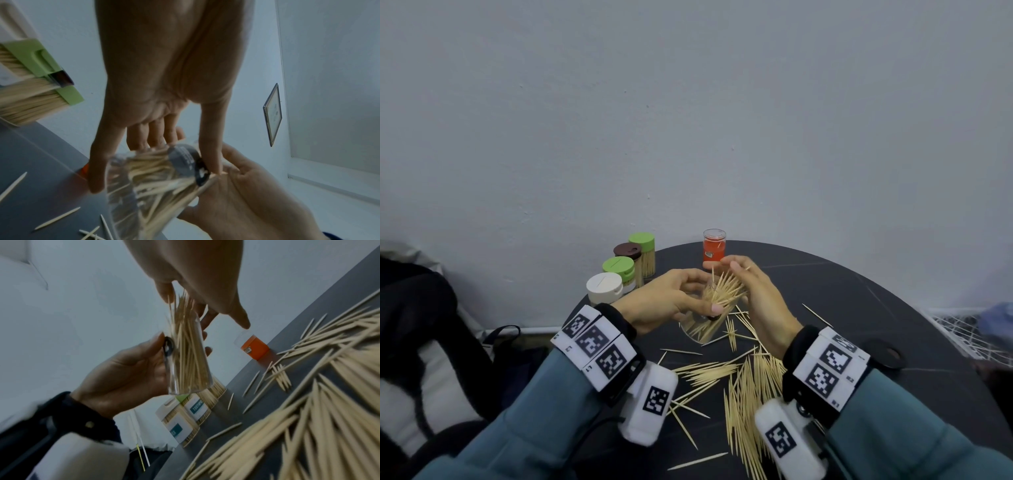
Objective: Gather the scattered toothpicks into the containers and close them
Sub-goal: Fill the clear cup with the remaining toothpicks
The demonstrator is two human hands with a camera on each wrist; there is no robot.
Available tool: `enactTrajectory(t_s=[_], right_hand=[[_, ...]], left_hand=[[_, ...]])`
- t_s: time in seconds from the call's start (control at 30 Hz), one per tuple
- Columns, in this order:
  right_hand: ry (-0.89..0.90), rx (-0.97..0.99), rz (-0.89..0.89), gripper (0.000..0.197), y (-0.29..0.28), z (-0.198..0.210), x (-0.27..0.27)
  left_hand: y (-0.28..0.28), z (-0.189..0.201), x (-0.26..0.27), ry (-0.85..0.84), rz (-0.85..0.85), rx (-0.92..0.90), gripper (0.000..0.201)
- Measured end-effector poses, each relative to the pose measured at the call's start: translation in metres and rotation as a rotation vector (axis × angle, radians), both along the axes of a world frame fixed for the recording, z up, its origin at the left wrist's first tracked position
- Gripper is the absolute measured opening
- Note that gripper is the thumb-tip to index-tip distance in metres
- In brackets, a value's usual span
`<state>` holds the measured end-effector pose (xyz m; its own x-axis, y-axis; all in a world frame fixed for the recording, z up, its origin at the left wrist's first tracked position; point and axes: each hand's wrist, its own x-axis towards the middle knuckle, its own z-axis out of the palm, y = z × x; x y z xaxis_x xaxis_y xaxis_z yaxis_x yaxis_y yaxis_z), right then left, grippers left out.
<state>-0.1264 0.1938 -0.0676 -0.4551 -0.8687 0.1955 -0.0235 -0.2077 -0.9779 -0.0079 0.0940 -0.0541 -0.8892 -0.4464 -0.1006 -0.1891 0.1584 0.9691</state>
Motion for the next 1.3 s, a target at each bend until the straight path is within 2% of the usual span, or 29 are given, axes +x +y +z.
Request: enactTrajectory(t_s=[0.2, 0.3, 0.43, 0.6, 0.7, 0.77, 0.8, 0.87, 0.97, 1.07, 1.13, 1.2, 1.3], right_hand=[[0.052, -0.038, -0.026, 0.039, 0.003, 0.009, -0.007], [0.196, 0.064, 0.021, 0.041, 0.004, 0.007, -0.003], [0.244, 0.173, 0.123, 0.042, 0.008, 0.007, 0.003], [0.267, 0.088, 0.032, 0.043, 0.008, 0.017, -0.005], [0.246, 0.070, -0.018, 0.040, 0.005, 0.016, -0.012], [0.292, 0.155, -0.053, 0.033, 0.002, 0.014, -0.016], [0.354, 0.243, -0.031, 0.029, 0.002, 0.014, -0.016], [0.529, 0.421, 0.132, 0.031, 0.002, 0.013, -0.015], [0.916, 0.604, 0.463, 0.071, 0.005, 0.013, -0.001], [1.289, 0.717, 0.695, 0.108, 0.004, 0.008, 0.022], [1.385, 0.789, 0.792, 0.121, 0.002, 0.001, 0.037], [1.447, 0.837, 0.852, 0.127, -0.002, -0.008, 0.048], [1.524, 0.799, 0.913, 0.123, -0.007, -0.016, 0.057]], left_hand=[[0.001, -0.002, -0.001, -0.004, -0.018, 0.027, 0.041], [0.002, -0.001, -0.002, -0.008, -0.033, 0.031, 0.044], [0.000, -0.001, -0.001, -0.004, -0.001, 0.032, 0.040], [-0.002, 0.001, 0.001, -0.002, 0.002, 0.041, 0.046], [-0.007, 0.003, 0.004, 0.014, 0.044, 0.032, 0.035], [-0.011, 0.005, 0.008, 0.044, 0.094, 0.023, 0.031], [-0.014, 0.007, 0.010, 0.063, 0.122, 0.020, 0.031], [-0.018, 0.010, 0.017, 0.095, 0.164, 0.016, 0.033], [-0.025, 0.015, 0.029, 0.124, 0.194, 0.034, 0.035], [-0.031, 0.017, 0.043, 0.124, 0.220, 0.049, 0.031], [-0.031, 0.017, 0.052, 0.099, 0.227, 0.041, 0.031], [-0.030, 0.017, 0.058, 0.065, 0.226, 0.023, 0.039], [-0.029, 0.016, 0.064, 0.032, 0.251, -0.006, 0.052]])
